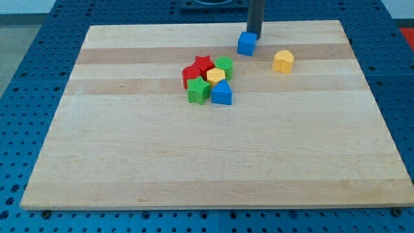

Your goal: Move the cube to the right of the triangle

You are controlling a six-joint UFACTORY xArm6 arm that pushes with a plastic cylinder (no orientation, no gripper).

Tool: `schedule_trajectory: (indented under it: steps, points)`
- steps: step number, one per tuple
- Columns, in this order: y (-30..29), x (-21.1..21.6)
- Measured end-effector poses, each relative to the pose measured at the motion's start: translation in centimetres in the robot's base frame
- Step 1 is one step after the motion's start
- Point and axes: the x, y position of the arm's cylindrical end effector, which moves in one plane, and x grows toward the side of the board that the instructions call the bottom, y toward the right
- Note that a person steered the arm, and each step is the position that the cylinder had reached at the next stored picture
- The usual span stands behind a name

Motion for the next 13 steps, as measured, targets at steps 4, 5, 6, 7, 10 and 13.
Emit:
schedule_trajectory:
  steps: [4,5,6,7,10,13]
  points:
    - [-5.4,0.3]
    - [-7.3,0.3]
    - [-7.2,0.5]
    - [-5.1,1.1]
    - [-2.5,1.4]
    - [-0.5,2.7]
